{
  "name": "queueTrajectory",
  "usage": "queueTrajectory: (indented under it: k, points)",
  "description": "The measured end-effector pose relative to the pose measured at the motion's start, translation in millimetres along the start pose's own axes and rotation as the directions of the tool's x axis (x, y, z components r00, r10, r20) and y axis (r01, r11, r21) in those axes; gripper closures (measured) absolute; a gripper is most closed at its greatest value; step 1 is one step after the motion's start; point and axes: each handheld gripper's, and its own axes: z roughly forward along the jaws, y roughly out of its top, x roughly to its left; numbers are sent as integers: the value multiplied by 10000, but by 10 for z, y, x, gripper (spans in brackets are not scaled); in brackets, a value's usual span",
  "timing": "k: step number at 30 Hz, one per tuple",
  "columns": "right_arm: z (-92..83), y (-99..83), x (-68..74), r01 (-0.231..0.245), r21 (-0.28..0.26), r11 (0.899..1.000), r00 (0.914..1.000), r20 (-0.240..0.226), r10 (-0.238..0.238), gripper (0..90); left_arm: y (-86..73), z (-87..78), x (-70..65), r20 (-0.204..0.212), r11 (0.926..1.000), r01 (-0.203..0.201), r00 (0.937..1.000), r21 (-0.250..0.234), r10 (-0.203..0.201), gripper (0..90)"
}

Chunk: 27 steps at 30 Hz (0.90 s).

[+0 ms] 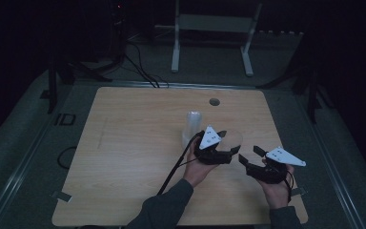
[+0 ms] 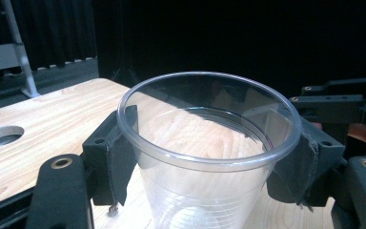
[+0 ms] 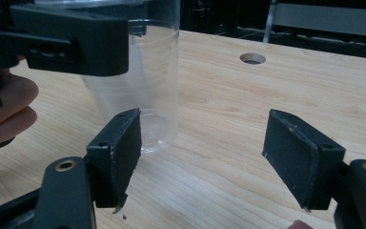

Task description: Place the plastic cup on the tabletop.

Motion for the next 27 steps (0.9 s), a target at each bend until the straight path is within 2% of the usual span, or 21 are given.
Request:
queueTrajectory:
  k: [12,27]
  points:
    - [-10,-11,-16,-36,12,10000,10000,42,36,287,-63,6,29,-121,9999,-5,9999,109,6,287]
    - [-33,-18,-49,-148,-41,9999,9998,111,148,287,-161,56,3,-209,9999,-65,9998,139,68,287]
